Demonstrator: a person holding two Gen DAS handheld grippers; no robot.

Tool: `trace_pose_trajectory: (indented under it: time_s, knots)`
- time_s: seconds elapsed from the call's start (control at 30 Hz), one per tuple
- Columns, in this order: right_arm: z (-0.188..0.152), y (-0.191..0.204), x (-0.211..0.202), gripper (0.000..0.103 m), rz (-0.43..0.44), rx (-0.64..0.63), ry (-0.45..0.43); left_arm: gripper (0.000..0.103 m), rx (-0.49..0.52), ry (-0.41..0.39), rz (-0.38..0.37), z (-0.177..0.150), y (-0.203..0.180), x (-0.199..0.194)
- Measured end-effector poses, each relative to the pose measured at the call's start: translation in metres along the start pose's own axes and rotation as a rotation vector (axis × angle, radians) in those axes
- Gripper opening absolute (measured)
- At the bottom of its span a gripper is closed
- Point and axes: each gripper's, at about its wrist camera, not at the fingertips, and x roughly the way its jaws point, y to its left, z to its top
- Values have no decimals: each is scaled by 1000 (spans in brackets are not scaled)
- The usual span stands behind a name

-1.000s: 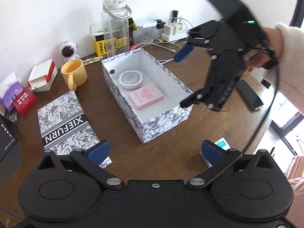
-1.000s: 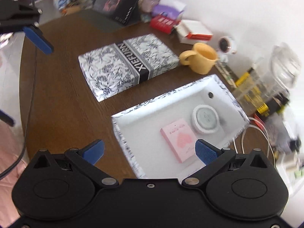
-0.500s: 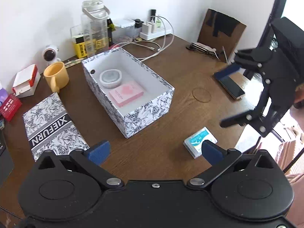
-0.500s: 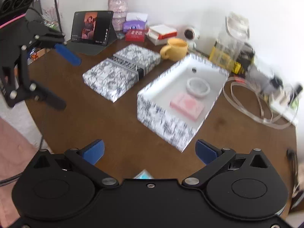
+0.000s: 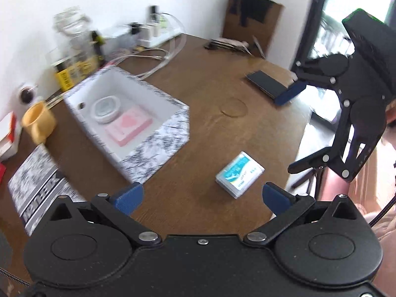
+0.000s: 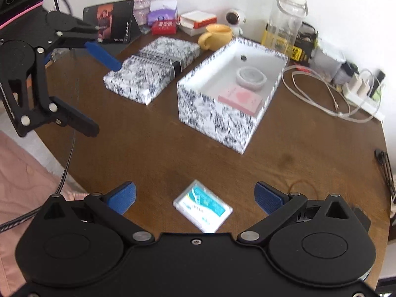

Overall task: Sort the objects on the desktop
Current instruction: 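Lower the left gripper onto the dental floss pack and grasp it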

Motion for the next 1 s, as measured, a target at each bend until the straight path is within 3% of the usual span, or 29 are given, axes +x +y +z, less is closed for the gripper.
trace_pose_trajectory:
  time_s: [0.27,0.63,0.83,1.0]
  knots:
    - [-33,2,-3,103,-41,9,63,103,215,48,-90,18,-39,50]
    - [-64,0,0,103,-80,41,126,103,528,112,-227,17,-87,126]
    - [-68,-6,8,103,-83,26,143,102,582,139,-258,21,-91,166]
    - [-71,-15,12,103,-61,45,144,93,622,184,-252,21,-88,189]
